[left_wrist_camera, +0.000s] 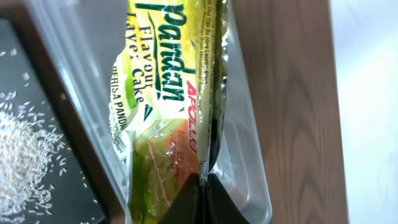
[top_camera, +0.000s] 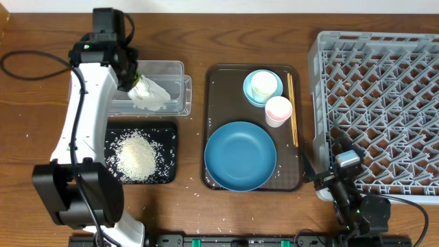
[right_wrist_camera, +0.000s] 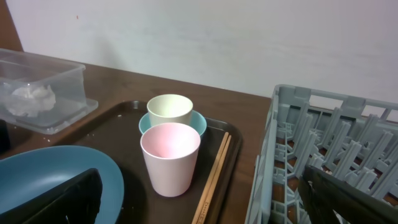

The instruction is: Sort waste into correct bins and load items into the dishwasher rack

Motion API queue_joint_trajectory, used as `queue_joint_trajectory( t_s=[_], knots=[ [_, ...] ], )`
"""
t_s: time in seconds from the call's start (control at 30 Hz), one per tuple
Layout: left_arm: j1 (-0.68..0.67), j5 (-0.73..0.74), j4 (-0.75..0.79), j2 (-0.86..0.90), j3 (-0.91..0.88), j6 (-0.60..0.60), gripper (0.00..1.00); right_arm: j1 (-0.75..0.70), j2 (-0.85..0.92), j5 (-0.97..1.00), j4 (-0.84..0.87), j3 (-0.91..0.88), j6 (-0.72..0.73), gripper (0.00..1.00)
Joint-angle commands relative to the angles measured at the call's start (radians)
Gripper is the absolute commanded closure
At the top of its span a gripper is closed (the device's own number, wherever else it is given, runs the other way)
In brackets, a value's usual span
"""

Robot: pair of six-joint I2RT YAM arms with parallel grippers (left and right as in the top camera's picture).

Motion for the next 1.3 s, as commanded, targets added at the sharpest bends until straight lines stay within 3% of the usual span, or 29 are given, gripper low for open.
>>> queue_joint_trajectory(
  t_s=[0.0,0.1,0.2,0.3,0.4,0.57,0.7,0.87,1.0,1.27],
  knots=[
    [0.016,-0.028,-0.003,0.006,-0.015,-0.099,0.93,0.026,-0.005,0.002,-0.004,-0.002,0.002,0.01],
    [0.017,-0.028,-0.003,0.006,-0.016,-0.099,0.88,0.026,-0.005,0.003,-0.004,-0.002,0.002,0.01],
    [0.017,-0.027,-0.003,0.006,-0.016,-0.099,0.75,0.026,-0.005,0.003,-0.004,-0.002,0.002,0.01],
    [0.017,-0.027,-0.003,0.006,-0.016,-0.099,0.43,0.026,-0.005,0.002,-0.004,-0.002,0.002,0.01],
    [0.017,-0.027,-0.002,0.006,-0.016,-0.099,0.30,0.026,-0.005,0.002,-0.004,-0.002,0.002,0.01],
    [0.017,-0.027,0.008,-0.004,-0.016,-0.087,0.29,0.026,-0.005,0.002,-0.004,-0.002,0.002,0.01],
    [0.020,-0.030,0.046,-0.056,-0.016,0.029,0.29,0.026,-0.005,0.002,-0.004,-0.002,0.002,0.01],
    [0.058,-0.166,0.064,-0.179,-0.016,0.083,0.28,0.026,-0.005,0.002,-0.004,-0.002,0.002,0.01],
    [0.134,-0.219,0.045,-0.280,-0.016,0.084,0.20,0.026,-0.005,0.003,-0.004,-0.002,0.002,0.01],
    [0.354,-0.216,-0.055,-0.326,-0.017,0.082,0.17,0.026,-0.005,0.002,-0.004,-0.002,0.002,0.01]
  ],
)
